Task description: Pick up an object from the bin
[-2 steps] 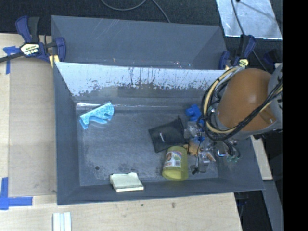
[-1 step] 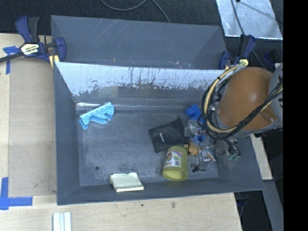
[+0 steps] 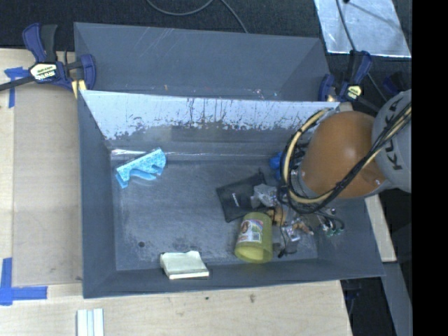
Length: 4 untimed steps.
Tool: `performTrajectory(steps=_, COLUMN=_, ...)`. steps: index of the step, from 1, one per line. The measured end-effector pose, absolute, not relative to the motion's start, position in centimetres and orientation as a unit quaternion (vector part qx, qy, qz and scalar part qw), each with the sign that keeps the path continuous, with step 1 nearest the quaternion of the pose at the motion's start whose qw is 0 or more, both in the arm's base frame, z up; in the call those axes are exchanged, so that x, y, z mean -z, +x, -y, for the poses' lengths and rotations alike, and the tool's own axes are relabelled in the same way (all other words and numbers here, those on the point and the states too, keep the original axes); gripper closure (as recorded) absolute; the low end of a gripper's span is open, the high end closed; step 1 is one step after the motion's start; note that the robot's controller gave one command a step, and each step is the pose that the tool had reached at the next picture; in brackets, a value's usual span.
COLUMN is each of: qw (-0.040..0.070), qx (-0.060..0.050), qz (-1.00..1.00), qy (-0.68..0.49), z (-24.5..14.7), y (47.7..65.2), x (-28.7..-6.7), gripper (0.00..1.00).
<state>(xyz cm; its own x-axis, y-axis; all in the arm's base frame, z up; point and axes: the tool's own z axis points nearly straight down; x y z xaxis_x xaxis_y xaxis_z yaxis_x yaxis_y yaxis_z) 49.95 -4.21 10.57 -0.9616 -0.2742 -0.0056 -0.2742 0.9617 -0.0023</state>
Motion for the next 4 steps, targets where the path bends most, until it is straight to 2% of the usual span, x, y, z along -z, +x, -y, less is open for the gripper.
performTrajectory(steps=1, qw=-0.001, qx=0.000, qz=-0.979, qy=-0.206, z=3.6, y=49.7, x=-7.5, gripper=0.00)
performTrajectory(steps=2, qw=0.002, qx=0.001, qz=-0.975, qy=-0.220, z=2.2, y=49.9, x=-7.1, gripper=0.00)
performTrajectory(steps=3, qw=0.003, qx=0.001, qz=-0.984, qy=-0.179, z=2.2, y=48.7, x=-7.1, gripper=0.00)
performTrajectory(steps=4, qw=0.003, qx=0.001, qz=-0.976, qy=-0.220, z=2.2, y=49.9, x=-7.1, gripper=1.00)
